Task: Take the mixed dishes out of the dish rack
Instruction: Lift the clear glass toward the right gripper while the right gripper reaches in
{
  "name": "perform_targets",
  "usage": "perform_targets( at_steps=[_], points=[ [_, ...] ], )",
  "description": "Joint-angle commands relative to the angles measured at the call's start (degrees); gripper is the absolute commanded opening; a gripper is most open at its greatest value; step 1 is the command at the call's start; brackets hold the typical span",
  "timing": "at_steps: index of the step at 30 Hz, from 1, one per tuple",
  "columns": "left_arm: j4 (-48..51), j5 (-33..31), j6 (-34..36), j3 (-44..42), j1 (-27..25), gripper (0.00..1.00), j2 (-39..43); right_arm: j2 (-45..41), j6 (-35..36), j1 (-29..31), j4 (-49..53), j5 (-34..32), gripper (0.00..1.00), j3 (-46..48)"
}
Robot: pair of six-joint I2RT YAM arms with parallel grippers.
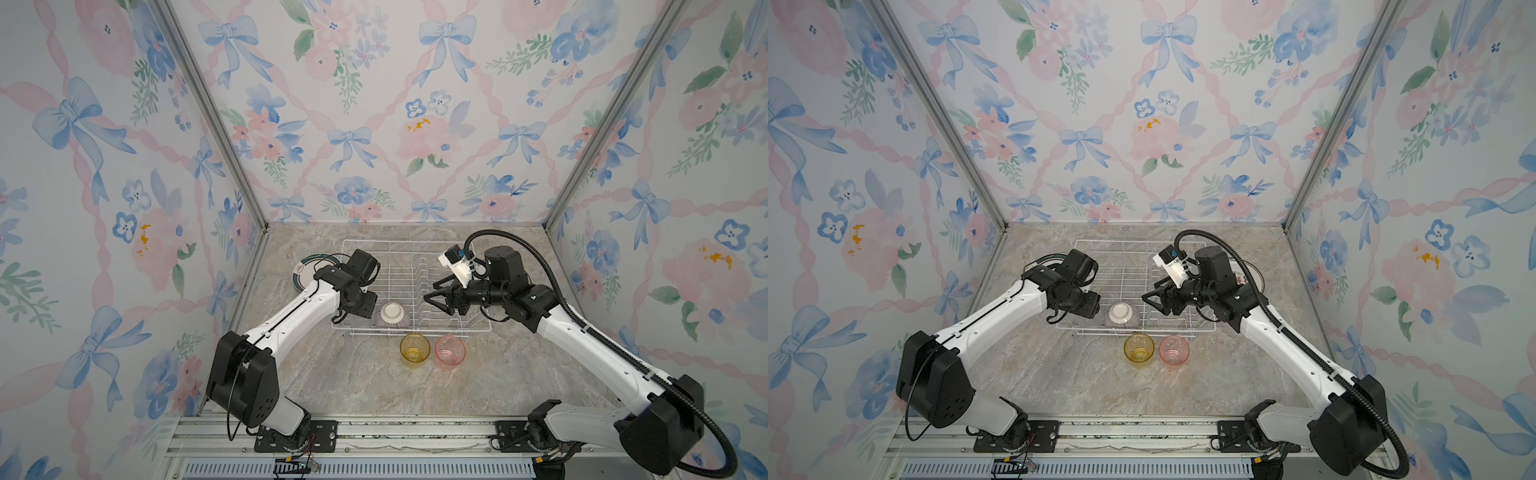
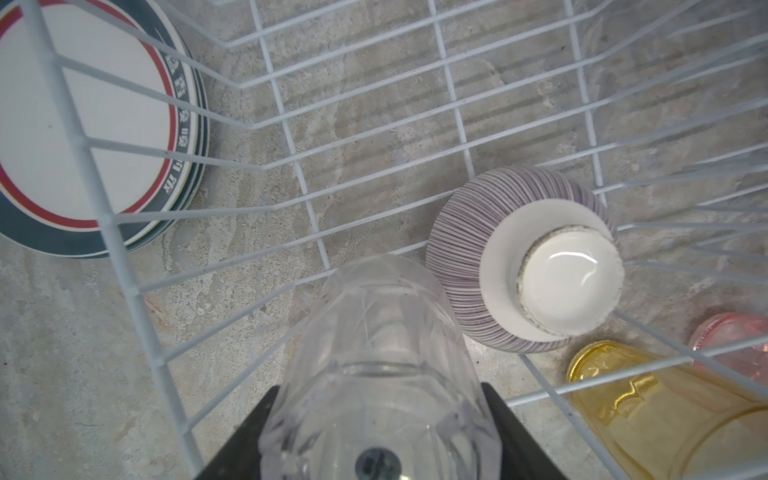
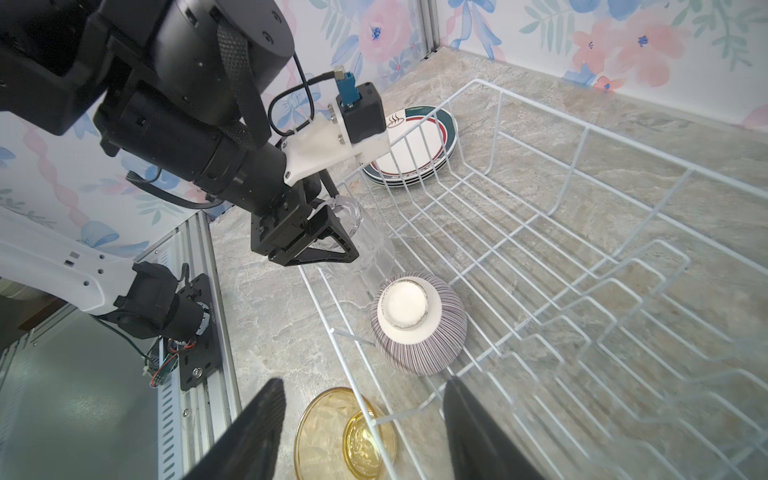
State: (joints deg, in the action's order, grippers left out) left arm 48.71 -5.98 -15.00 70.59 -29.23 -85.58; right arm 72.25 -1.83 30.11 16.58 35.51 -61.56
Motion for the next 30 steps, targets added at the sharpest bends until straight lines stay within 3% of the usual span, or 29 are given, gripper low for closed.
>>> perform_targets(
  at_steps=[1, 8, 19, 23, 28, 30],
  points=[
    [1.4, 2.2, 1.8, 3.4, 0.4, 0.33, 3.0, 0.7, -3.2, -1.3, -4.4, 5.8, 0.63, 1.0],
    [1.3, 4.8, 2.9, 7.0, 0.5, 0.34, 5.7, 2.1, -7.5, -3.1, -9.1, 12.7, 0.62, 3.2],
    [-0.7, 9.5, 4.7, 13.2, 1.1, 0.33, 7.0, 5.9, -24.4, -5.4, -32.1, 23.8, 0.62, 9.3],
    [-5.3, 15.8, 5.4, 14.2, 2.2, 0.33, 7.4, 9.5, -40.2, -6.4, -53.5, 27.0, 0.61, 13.6],
    [-9.8, 21.3, 5.6, 15.0, 2.8, 0.32, 7.3, 19.1, -68.4, -8.3, -94.6, 28.0, 0.54, 16.8],
    [-11.2, 23.3, 5.6, 15.1, 3.0, 0.32, 7.3, 22.2, -72.7, -8.5, -97.2, 28.2, 0.47, 15.4]
  ],
)
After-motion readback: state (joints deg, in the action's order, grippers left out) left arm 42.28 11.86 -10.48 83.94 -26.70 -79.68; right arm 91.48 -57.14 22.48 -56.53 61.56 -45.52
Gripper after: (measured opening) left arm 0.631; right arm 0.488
